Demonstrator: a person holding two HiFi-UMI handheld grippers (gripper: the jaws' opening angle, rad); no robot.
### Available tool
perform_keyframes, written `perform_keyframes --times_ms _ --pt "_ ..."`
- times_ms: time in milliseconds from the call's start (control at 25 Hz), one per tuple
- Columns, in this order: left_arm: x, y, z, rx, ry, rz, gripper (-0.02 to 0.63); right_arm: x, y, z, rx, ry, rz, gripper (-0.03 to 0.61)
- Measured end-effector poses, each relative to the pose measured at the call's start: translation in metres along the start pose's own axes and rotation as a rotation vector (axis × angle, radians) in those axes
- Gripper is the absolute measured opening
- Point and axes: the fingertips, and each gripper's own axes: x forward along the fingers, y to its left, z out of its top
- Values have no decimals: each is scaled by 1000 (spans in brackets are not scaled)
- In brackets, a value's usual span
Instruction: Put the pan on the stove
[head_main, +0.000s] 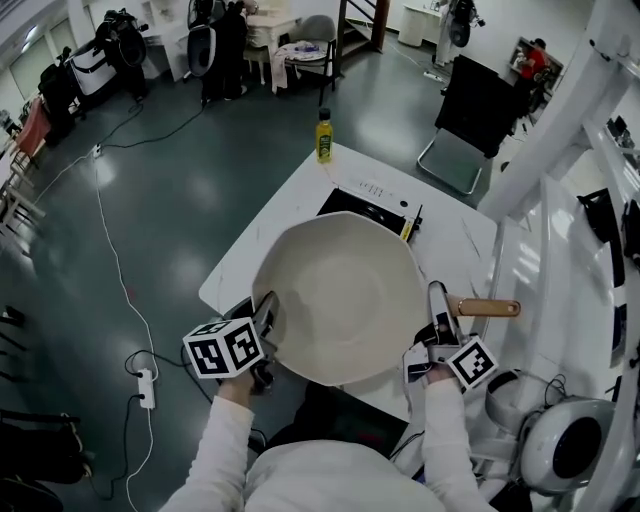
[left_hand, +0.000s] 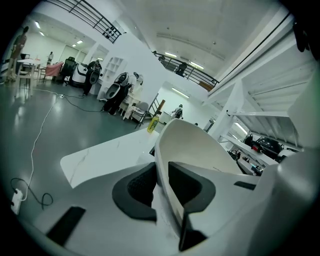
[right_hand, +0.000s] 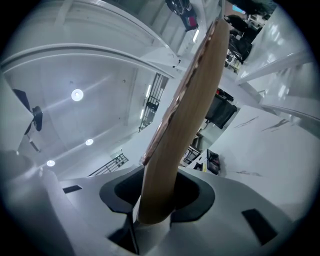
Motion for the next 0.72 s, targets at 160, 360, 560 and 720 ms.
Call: perform_keyframes --times_ms 160,360,560,720 --pt "22 5 20 5 7 -25 80 22 -1 7 -29 -16 -10 169" --pt "48 6 38 10 27 -47 80 42 -4 17 -27 -42 -28 167" --pt "73 4 54 24 55 -67 80 60 -10 27 -35 -56 -46 167" --pt "93 -1 68 38 59 -79 80 74 -17 38 -31 -65 -58 167"
